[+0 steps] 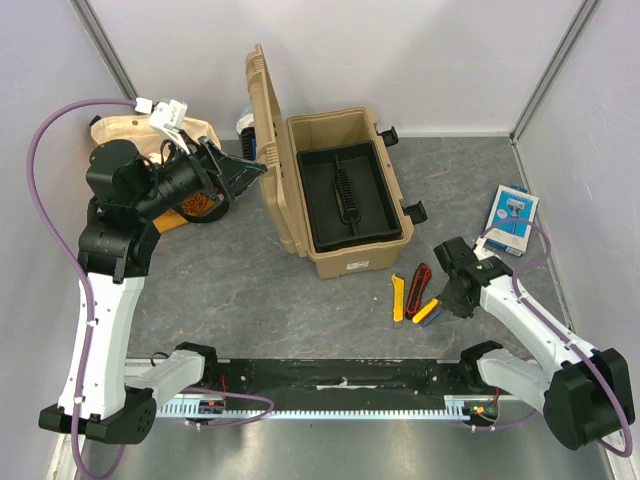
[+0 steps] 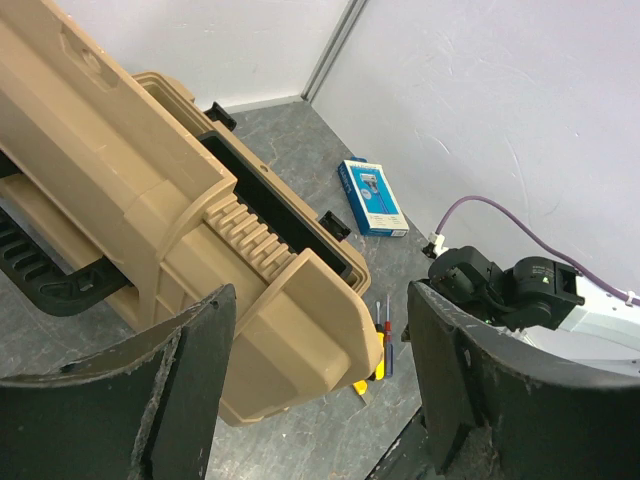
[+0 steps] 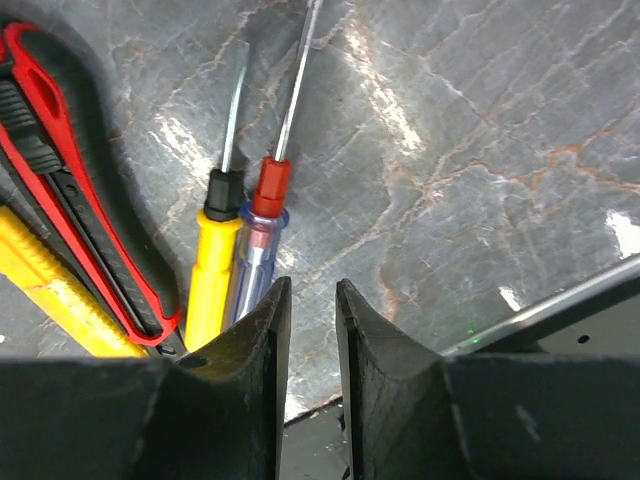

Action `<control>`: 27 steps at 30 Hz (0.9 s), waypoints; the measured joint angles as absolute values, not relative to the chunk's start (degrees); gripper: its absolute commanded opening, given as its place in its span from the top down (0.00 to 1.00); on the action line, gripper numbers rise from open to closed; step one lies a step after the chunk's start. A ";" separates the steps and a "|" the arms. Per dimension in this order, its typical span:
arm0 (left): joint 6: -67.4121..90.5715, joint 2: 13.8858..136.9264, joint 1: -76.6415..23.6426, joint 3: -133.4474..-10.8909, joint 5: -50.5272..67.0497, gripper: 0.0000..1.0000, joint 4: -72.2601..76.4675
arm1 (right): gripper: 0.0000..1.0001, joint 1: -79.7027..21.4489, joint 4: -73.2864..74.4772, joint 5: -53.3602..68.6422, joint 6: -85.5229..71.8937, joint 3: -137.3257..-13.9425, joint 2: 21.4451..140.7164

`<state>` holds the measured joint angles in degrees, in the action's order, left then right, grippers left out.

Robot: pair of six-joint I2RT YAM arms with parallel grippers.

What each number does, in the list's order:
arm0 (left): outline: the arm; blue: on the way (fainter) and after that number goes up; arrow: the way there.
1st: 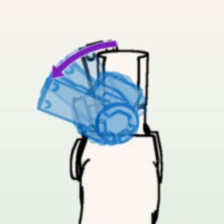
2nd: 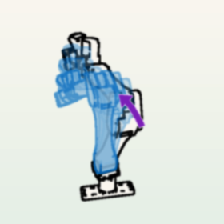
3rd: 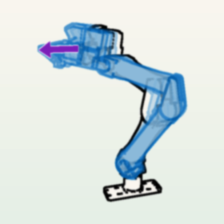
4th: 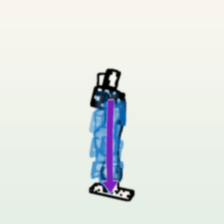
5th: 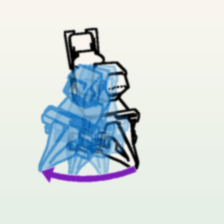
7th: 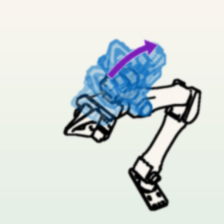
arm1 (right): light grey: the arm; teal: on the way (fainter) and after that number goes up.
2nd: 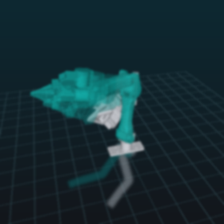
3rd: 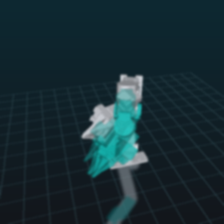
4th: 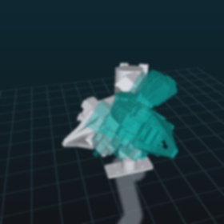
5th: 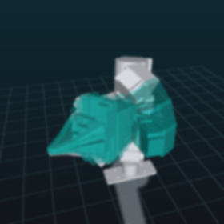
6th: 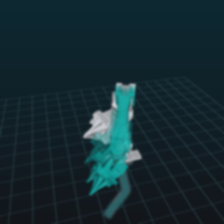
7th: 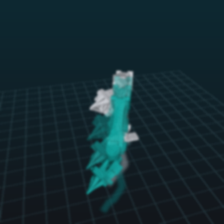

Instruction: Pack the tool kit

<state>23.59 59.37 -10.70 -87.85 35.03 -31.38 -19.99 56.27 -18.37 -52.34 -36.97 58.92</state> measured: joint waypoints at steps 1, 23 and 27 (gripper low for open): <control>23.62 59.37 -10.70 -87.85 34.57 0.25 -31.46 | 0.69 -19.99 55.66 -17.82 -52.51 -36.47 59.09; 23.59 59.40 -10.74 -87.85 31.59 0.25 -32.97 | 0.65 -19.99 45.95 -16.80 -53.82 -35.64 70.00; 23.59 59.53 -10.74 -87.85 31.53 0.25 -33.04 | 0.69 -19.97 44.82 -16.80 -54.37 -34.92 71.83</control>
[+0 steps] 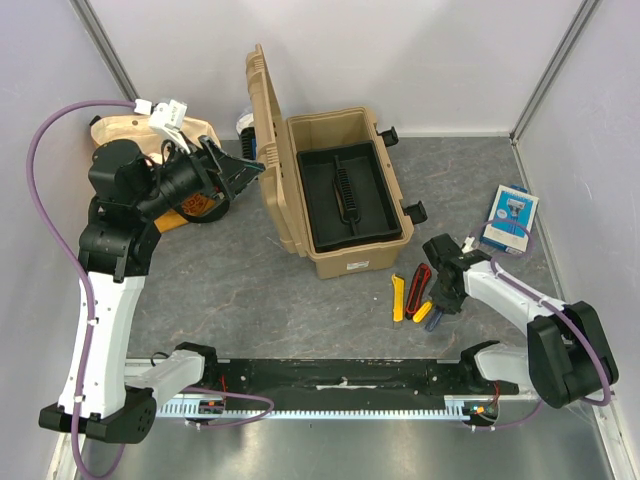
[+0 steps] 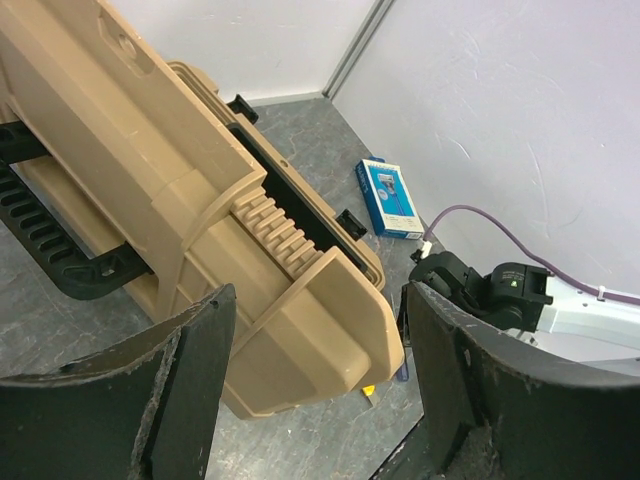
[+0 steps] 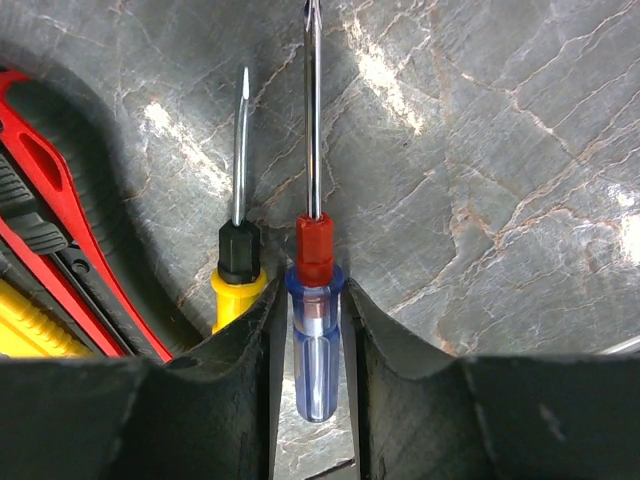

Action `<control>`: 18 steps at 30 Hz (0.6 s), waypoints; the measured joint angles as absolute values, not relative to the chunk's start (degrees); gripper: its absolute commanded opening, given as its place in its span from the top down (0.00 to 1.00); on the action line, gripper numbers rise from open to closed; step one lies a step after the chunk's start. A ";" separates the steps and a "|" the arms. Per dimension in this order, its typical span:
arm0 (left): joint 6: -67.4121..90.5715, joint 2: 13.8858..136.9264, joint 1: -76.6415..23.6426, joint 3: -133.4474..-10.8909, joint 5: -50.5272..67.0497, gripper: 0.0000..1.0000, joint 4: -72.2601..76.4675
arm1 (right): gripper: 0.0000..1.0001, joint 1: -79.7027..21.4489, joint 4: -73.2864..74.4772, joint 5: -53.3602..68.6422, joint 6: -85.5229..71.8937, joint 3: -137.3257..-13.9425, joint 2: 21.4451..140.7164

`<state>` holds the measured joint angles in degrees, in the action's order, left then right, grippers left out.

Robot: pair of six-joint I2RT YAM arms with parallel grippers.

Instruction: Pack the tool kit

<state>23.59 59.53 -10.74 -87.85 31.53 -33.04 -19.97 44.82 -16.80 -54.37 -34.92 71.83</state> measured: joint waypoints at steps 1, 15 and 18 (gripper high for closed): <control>23.59 59.53 -10.74 -87.85 31.51 0.25 -33.12 | 0.79 -19.99 44.69 -16.84 -54.39 -34.92 71.85; 23.57 59.57 -10.74 -87.85 30.04 0.25 -34.22 | 1.00 -19.97 49.19 -26.26 -49.25 -53.30 71.85; 23.55 59.53 -10.74 -87.85 29.98 0.25 -34.24 | 1.00 -19.97 48.90 -27.92 -45.63 -63.16 71.75</control>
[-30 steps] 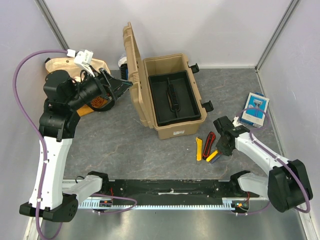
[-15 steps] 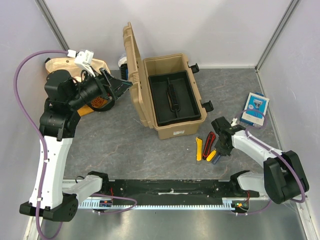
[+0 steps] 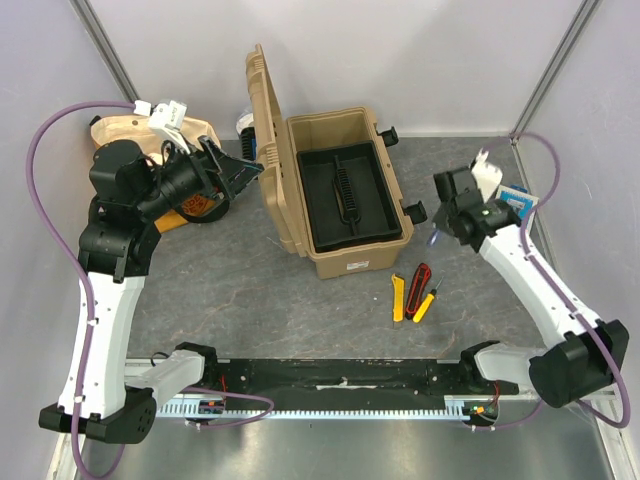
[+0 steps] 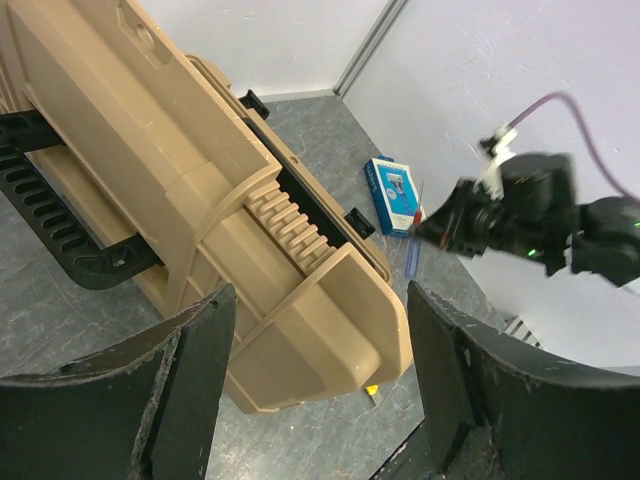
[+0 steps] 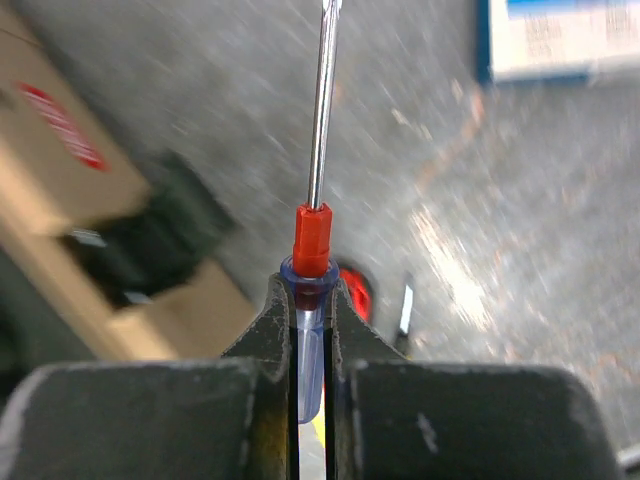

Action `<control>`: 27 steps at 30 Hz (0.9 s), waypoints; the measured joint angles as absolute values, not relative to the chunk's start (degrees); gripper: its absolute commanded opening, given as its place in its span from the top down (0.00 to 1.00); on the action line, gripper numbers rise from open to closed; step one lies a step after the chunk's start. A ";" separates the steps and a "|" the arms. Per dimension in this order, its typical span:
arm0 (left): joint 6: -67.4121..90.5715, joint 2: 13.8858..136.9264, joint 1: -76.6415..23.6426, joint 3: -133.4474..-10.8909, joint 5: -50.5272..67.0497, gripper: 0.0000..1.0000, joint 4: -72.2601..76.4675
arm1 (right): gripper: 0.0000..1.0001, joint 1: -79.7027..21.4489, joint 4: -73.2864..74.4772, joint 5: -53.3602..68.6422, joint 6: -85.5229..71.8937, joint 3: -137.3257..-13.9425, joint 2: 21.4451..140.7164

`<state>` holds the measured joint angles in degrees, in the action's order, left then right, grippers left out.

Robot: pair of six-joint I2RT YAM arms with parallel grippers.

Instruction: Pack the tool kit

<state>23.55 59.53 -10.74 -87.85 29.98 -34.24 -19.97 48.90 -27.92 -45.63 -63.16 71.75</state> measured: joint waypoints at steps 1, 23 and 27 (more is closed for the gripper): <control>23.57 59.51 -10.74 -87.85 29.95 0.25 -34.24 | 1.00 -20.03 48.23 -27.94 -43.72 -67.07 71.75; 23.59 58.70 -10.74 -87.90 28.53 0.25 -34.81 | 0.91 -34.09 33.98 -18.87 -18.92 -84.77 96.14; 23.59 58.37 -10.74 -87.90 28.36 0.25 -35.16 | 0.70 -34.02 33.23 -18.61 -17.47 -85.36 97.76</control>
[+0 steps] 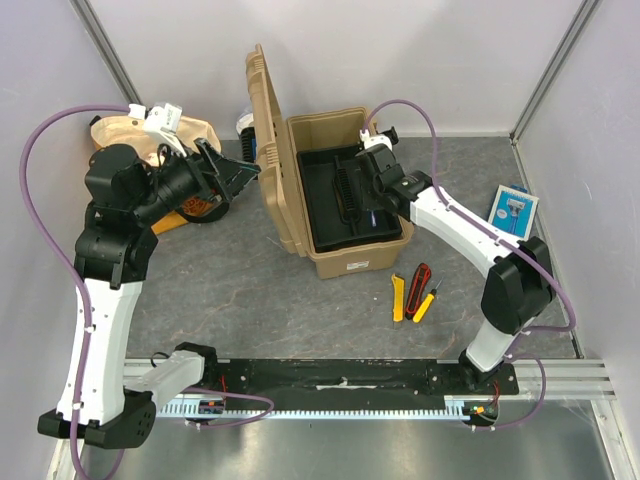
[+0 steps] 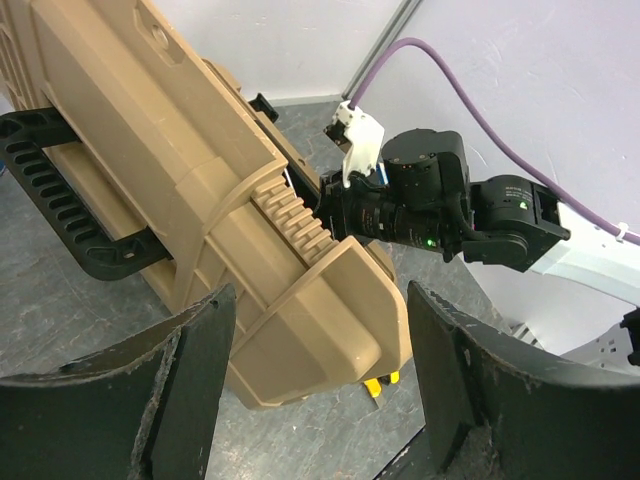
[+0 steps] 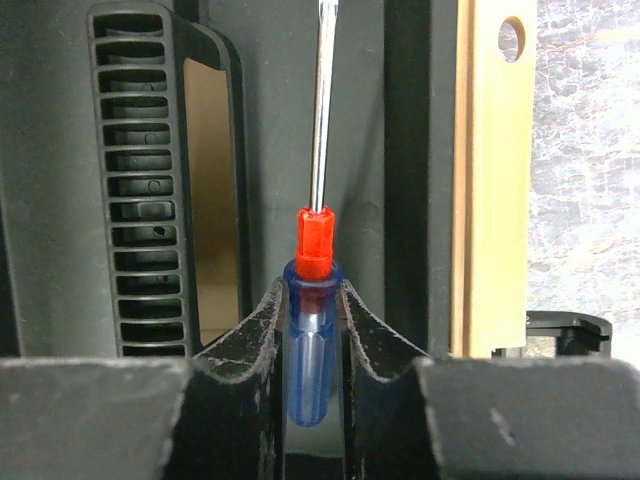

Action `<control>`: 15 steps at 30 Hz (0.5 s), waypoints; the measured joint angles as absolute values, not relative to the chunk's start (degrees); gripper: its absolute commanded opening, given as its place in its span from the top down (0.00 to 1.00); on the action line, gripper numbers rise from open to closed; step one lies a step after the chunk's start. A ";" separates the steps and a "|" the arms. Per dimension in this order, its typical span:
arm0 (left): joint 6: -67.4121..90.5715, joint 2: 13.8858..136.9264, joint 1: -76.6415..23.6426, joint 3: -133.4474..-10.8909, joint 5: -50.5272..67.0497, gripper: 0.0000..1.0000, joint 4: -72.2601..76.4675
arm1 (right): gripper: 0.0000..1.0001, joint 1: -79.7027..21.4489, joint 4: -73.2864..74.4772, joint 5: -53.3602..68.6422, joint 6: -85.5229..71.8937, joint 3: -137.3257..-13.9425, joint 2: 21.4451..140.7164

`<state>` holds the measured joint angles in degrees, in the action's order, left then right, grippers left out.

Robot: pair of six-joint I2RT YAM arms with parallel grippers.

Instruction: Pack the tool kit

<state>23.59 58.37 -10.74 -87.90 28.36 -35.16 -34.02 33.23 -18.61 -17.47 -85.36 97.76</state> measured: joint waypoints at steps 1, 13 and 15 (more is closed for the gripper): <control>23.57 58.30 -10.74 -87.90 28.34 0.25 -35.22 | 0.68 -34.02 33.23 -18.63 -17.37 -85.36 97.95; 23.57 58.24 -10.74 -87.90 27.11 0.25 -35.88 | 0.52 -34.00 34.17 -21.78 -17.19 -90.26 97.10; 23.57 58.24 -10.74 -87.90 27.09 0.25 -35.92 | 0.48 -34.02 35.20 -23.81 -18.06 -90.28 95.59</control>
